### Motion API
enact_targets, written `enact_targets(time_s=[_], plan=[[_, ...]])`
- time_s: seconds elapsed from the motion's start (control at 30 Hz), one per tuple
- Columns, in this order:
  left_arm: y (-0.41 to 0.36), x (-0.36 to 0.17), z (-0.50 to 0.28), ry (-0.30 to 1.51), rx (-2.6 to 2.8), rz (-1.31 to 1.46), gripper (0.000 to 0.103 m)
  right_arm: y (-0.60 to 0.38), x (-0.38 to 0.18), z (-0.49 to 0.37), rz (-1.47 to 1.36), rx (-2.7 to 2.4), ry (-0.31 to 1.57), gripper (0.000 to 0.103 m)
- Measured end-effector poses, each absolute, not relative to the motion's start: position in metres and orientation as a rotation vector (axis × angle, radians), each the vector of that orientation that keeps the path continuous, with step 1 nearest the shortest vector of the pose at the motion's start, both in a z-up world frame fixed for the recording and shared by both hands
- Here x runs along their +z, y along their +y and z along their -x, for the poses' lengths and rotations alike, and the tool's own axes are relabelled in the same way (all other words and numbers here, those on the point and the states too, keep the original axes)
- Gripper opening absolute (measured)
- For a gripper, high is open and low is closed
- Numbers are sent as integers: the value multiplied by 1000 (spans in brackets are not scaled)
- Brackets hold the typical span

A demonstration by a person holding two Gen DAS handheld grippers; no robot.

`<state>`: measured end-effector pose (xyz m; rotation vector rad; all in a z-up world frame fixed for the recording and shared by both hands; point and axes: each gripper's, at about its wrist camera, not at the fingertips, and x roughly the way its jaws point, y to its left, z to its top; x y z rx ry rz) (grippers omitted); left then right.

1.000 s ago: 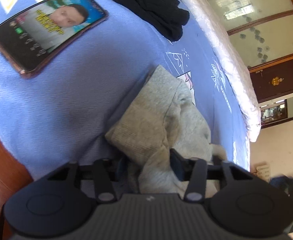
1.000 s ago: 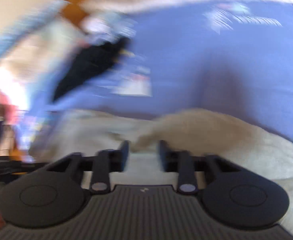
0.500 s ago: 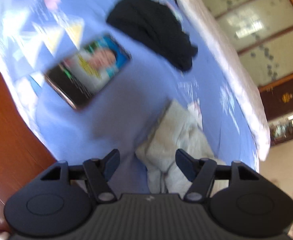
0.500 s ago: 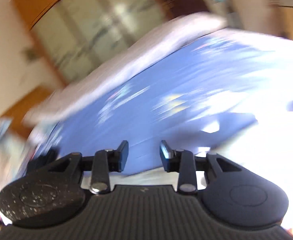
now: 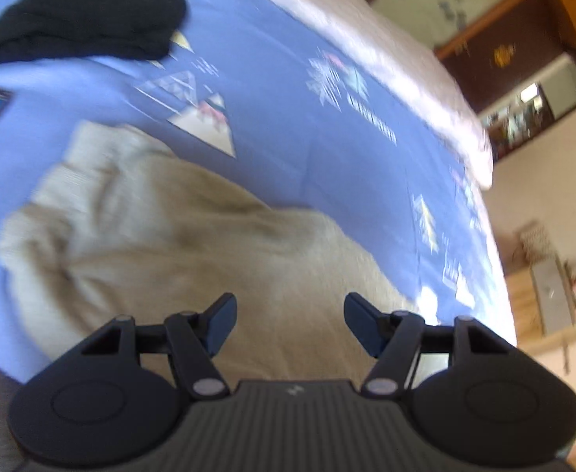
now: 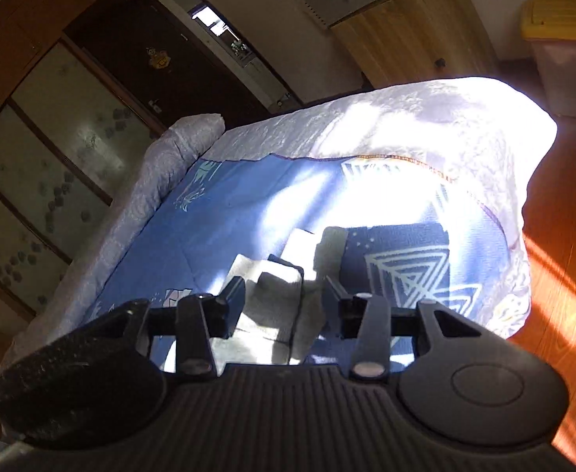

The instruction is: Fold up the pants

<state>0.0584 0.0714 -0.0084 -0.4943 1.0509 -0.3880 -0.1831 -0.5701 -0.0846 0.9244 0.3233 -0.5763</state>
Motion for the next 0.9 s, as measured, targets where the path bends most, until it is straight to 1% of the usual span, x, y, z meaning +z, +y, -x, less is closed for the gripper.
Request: enact_targets(time_s=[0.07,0.13,0.17,0.23,0.27,0.3,0.33,0.37,0.4,0.43,0.47,0.53,0.57,0.63,0.73,0.8,0.87,0.9], plan=[[53,-21,-62,1076,-391,444,62,-581,-91,174,-957,-525,345,47],[39,-37,-70,1112,-365,393,62,-582,-87,169,-976,-438,362,6],[34,-45,-73,1134,-341,372,61,-579,-76,171,-938,-436,336,9],[27,-62,-76,1176,-300,354,60,-578,-58,190,-891,-485,221,8],[26,-67,-78,1177,-290,349,60,-585,-59,199,-923,-503,154,8],[24,-68,-76,1155,-290,336,62,-590,-63,204,-941,-529,134,8],[20,-68,-75,1142,-293,307,63,-597,-73,200,-940,-577,171,9],[14,-68,-74,1135,-293,269,63,-602,-86,193,-927,-625,249,9],[9,-68,-72,1126,-295,231,66,-607,-97,187,-927,-647,316,11],[3,-66,-70,1121,-297,198,68,-607,-104,188,-945,-640,326,16],[0,-65,-68,1118,-296,175,68,-607,-107,196,-978,-623,277,19],[-2,-61,-64,1119,-301,174,68,-602,-104,221,-1046,-628,162,39],[-1,-60,-62,1125,-312,194,68,-599,-102,231,-1065,-632,115,52],[3,-55,-58,1131,-327,226,68,-595,-100,246,-1094,-621,85,53],[7,-50,-53,1130,-338,251,68,-593,-100,241,-1099,-561,139,53],[10,-47,-51,1125,-346,274,68,-590,-100,226,-1058,-566,206,53],[13,-44,-49,1117,-350,290,68,-591,-108,211,-1077,-578,250,53],[16,-42,-48,1113,-352,297,68,-590,-110,206,-1077,-591,245,51]])
